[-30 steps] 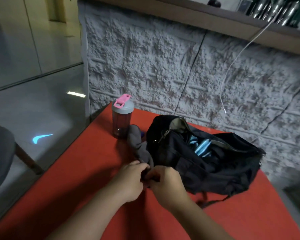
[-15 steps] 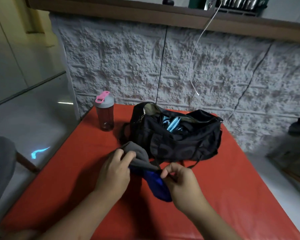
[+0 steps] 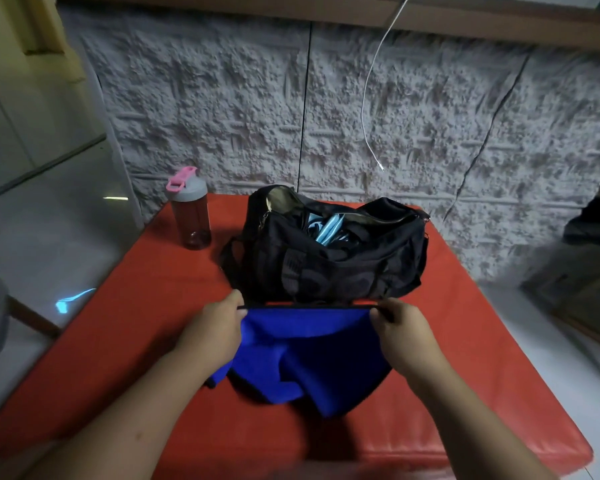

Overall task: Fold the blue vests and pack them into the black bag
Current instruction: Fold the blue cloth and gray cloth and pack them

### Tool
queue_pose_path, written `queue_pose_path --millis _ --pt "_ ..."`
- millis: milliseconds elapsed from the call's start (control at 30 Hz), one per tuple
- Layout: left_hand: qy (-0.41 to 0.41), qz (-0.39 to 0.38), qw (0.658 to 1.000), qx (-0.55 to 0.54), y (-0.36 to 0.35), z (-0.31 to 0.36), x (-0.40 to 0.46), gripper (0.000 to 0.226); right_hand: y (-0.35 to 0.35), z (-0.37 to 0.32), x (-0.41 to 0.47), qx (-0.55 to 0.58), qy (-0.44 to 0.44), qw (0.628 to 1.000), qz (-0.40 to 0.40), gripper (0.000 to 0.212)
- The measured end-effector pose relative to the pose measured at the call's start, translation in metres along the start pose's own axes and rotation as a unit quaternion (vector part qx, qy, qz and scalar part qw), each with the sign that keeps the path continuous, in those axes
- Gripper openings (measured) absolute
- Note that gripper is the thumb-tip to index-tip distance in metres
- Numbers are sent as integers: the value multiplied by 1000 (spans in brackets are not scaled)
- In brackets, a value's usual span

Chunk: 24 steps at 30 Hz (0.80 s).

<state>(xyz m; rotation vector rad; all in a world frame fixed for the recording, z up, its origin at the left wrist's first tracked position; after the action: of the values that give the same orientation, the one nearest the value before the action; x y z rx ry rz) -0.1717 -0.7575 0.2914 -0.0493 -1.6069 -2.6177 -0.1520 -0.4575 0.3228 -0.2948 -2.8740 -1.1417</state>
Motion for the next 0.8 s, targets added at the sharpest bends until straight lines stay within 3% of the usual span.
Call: queue_pose_path --millis 67,167,233,300,400,467,567,700,800 --pt "-9 -33 994 -100 9 -1 7 18 -4 11 10 109 -59 992 11 24" --pt "15 -130 959 -253 32 -7 8 18 -2 28 27 214 -132 968 3 14" --pt "37 -206 943 -259 44 -15 6 16 1 38 36 212 -156 965 -9 15" --pt "37 -223 951 -209 50 -22 8 13 6 45 42 96 -138 986 10 19" --pt "57 -117 975 -182 43 -31 20 14 8 49 47 -41 -96 994 38 13" --pt "59 -2 983 -177 33 -35 29 23 5 52 50 -32 -90 995 43 8" --pt "55 101 979 -169 25 -34 36 24 4 54 52 9 -94 993 69 11" --pt "75 160 939 -294 23 -35 44 27 12 46 51 14 -62 990 125 15" --pt "19 180 946 -267 26 -37 46 27 11 39 53 45 -74 987 135 19"
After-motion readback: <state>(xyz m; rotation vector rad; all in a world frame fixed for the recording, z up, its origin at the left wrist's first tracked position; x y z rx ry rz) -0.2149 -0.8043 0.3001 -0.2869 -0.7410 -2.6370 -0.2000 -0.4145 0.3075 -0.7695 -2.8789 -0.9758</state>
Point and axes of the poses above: each hand's wrist, its own x-axis towards the middle knuckle, its own y-axis out of the back of the hand, z = x × y, the point moved 1 cm from there along x, towards the middle knuckle
